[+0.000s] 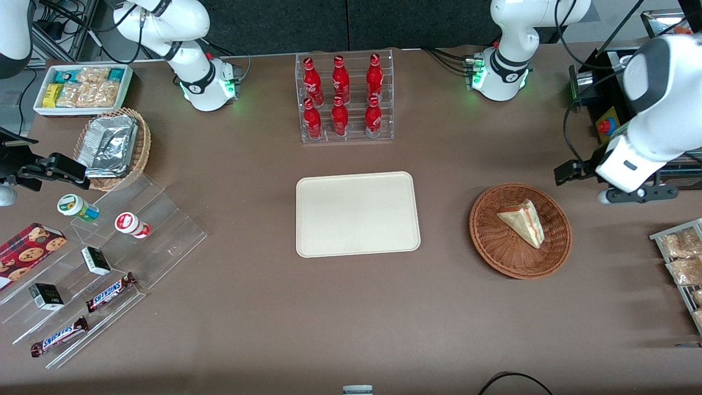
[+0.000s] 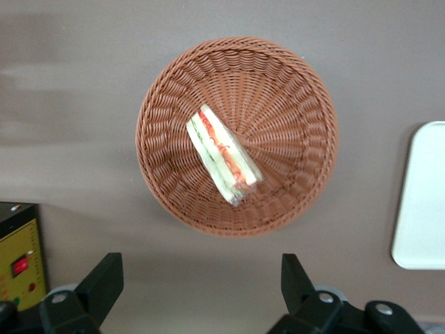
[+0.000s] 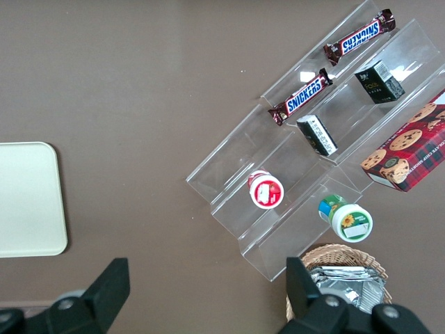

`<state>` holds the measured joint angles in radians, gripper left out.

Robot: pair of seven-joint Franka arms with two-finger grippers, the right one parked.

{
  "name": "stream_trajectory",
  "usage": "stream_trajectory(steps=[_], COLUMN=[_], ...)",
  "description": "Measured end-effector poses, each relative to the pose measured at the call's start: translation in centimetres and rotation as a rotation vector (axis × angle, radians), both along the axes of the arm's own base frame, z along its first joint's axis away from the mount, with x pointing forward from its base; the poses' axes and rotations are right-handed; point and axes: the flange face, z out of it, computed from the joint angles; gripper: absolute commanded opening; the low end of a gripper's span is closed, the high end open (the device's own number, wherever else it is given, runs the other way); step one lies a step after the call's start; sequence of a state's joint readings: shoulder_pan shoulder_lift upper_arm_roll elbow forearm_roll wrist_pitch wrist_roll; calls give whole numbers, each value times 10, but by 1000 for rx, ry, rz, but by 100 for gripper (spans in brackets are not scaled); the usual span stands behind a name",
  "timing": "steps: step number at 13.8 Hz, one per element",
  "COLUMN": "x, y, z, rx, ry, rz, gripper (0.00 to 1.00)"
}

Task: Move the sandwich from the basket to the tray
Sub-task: 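Move the left gripper down over the wrapped sandwich in the wicker basket, then close the left gripper on the sandwich's upright edge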

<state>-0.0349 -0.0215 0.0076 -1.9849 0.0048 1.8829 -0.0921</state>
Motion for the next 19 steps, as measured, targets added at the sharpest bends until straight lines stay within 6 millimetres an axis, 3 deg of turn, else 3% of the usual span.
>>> stream_trajectory(steps=[6,11,19], x=[-7,4,-6], y=[2,-12,-16], z=[-91,-124,-189], rx=[4,-3,21], ry=[-93,-144,-83], rz=[255,584,639], gripper=[100,100,100])
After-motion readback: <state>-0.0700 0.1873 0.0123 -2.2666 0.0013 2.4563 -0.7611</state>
